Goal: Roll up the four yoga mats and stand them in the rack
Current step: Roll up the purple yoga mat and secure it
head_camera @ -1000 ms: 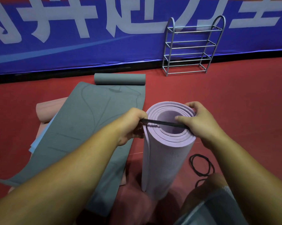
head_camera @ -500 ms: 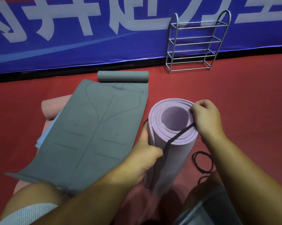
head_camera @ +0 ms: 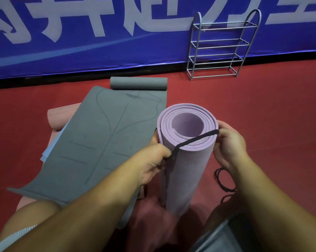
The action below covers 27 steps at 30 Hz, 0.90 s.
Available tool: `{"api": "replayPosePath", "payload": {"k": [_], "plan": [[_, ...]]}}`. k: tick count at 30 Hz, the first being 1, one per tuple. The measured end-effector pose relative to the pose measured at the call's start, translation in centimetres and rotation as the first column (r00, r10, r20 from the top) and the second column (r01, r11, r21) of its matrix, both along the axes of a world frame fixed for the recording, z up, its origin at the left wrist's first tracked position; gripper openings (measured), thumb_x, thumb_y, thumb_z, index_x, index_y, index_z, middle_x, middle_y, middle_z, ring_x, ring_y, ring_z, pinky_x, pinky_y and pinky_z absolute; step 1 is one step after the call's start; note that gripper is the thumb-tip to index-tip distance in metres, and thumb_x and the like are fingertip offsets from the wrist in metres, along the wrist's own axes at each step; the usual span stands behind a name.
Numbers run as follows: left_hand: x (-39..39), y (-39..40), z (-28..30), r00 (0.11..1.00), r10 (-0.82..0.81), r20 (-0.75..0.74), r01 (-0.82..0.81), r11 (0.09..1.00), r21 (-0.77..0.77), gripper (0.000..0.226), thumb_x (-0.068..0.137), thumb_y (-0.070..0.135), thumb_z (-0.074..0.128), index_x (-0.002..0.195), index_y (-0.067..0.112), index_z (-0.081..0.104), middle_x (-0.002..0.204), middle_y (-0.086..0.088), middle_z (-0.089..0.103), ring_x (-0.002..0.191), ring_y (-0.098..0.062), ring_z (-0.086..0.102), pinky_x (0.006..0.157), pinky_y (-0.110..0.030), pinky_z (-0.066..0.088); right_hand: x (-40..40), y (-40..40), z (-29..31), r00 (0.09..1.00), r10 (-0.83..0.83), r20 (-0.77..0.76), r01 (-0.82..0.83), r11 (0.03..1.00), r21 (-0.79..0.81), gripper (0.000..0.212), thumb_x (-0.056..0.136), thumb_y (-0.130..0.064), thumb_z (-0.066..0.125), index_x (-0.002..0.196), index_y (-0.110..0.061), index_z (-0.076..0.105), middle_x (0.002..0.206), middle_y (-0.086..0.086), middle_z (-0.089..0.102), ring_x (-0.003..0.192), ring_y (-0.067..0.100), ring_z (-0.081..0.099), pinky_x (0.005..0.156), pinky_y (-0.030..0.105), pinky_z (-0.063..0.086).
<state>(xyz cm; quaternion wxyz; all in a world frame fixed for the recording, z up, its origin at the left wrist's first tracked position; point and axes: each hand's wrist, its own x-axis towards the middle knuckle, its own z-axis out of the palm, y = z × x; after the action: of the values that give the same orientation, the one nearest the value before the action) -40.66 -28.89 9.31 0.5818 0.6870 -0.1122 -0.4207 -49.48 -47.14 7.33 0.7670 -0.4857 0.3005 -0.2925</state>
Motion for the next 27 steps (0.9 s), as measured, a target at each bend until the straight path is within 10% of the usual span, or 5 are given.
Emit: {"api": "replayPosePath", "payload": {"k": [7, 12, 19, 24, 27], "plan": [[0.9, 0.3, 0.0, 0.998, -0.053, -0.017, 0.053, 0.999, -0.012, 0.089, 0.08, -0.017, 0.04, 0.138, 0.049, 0.051, 0.091, 0.012, 0.07, 0.07, -0.012, 0.047, 0.069, -0.033, 0.029, 0.0, -0.5, -0.2, 0.999, 0.046, 0.009, -0.046, 0.999, -0.009, 0.026, 0.084, 0.006, 0.055, 0.091, -0.009, 0.075, 0.078, 0.012, 0.07, 0.077, 0.03, 0.057, 0.067, 0.036, 0.036], [0.8, 0.3, -0.2, 0.998, -0.053, -0.013, 0.053, 0.999, -0.007, 0.091, 0.08, -0.02, 0.038, 0.142, 0.047, 0.049, 0.09, 0.009, 0.072, 0.082, -0.019, 0.049, 0.079, -0.04, 0.029, -0.5, -1.1, -1.2, 0.99, 0.127, 0.058, -0.127, 0.992, 0.009, 0.06, 0.076, 0.023, 0.04, 0.115, -0.008, 0.073, 0.106, 0.02, 0.073, 0.097, 0.039, 0.058, 0.08, 0.045, 0.038], [2.1, 1.5, 1.3, 0.988, -0.064, -0.139, 0.062, 0.998, -0.024, 0.079, 0.084, -0.023, 0.029, 0.139, 0.028, 0.056, 0.062, 0.008, 0.061, 0.044, -0.006, 0.044, 0.1, -0.045, 0.042, -0.3, -1.5, -1.2, 0.939, 0.34, 0.048, -0.334, 0.937, -0.105, 0.07, 0.082, 0.033, 0.032, 0.137, -0.003, 0.056, 0.127, 0.017, 0.067, 0.113, 0.028, 0.061, 0.086, 0.028, 0.055], [4.8, 2.7, 1.3, 0.958, -0.228, -0.172, 0.22, 0.973, -0.069, 0.089, 0.063, -0.015, 0.047, 0.138, 0.031, 0.055, 0.072, 0.006, 0.062, 0.055, -0.007, 0.051, 0.092, -0.041, 0.043, -0.8, -2.4, 0.3, 0.773, 0.615, -0.158, -0.626, 0.698, -0.349, 0.098, 0.068, 0.033, 0.041, 0.153, -0.017, 0.037, 0.148, -0.001, 0.053, 0.137, 0.012, 0.049, 0.104, 0.024, 0.047], [6.1, 3.2, 0.8, 0.937, -0.314, -0.154, 0.305, 0.949, -0.08, 0.09, 0.06, -0.015, 0.046, 0.137, 0.03, 0.055, 0.107, 0.005, 0.07, 0.09, -0.011, 0.066, 0.087, -0.032, 0.048, -0.8, -2.9, 1.3, 0.598, 0.606, -0.525, -0.799, 0.403, -0.445, 0.113, 0.073, 0.026, 0.051, 0.159, -0.033, 0.01, 0.143, -0.016, 0.051, 0.109, -0.014, 0.056, 0.079, 0.012, 0.049]]}}
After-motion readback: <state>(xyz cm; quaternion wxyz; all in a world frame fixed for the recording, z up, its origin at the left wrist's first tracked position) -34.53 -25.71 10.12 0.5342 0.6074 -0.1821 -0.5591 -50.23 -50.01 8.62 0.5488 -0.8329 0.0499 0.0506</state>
